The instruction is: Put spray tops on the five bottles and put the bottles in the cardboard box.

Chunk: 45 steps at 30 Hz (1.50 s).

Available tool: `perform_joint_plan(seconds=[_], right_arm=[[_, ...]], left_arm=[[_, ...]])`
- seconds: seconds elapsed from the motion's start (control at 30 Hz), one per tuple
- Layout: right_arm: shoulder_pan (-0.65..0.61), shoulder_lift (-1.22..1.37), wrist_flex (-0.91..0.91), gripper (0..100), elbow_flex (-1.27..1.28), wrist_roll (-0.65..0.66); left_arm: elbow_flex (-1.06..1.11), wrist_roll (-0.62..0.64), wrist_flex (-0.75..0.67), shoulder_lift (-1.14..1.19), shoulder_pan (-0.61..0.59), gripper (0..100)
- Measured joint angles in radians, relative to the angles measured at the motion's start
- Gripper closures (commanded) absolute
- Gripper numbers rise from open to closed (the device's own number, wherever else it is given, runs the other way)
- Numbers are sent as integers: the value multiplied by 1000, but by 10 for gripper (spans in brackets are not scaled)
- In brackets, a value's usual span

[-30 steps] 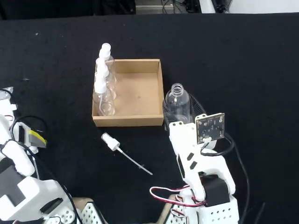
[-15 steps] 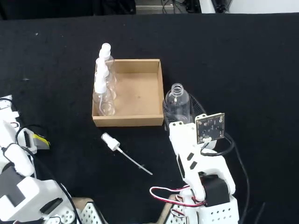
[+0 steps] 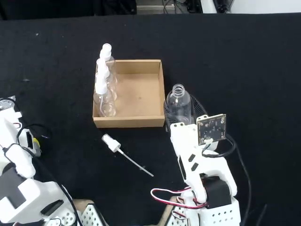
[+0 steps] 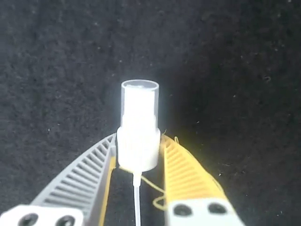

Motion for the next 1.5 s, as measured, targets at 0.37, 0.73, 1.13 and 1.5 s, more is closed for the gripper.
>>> perform_joint_plan(seconds=[0.37, 0.73, 1.13, 1.5], right_arm=[[0, 0, 0, 985, 0, 0], [0, 0, 0, 985, 0, 0], [0, 0, 0, 985, 0, 0], [0, 0, 0, 985, 0, 0]], left_arm=[[-44, -104, 60, 2, 0, 719], [-81, -98, 35, 3, -2, 752], [-26, -86, -29, 3, 2, 968], [-28, -81, -28, 3, 2, 965]])
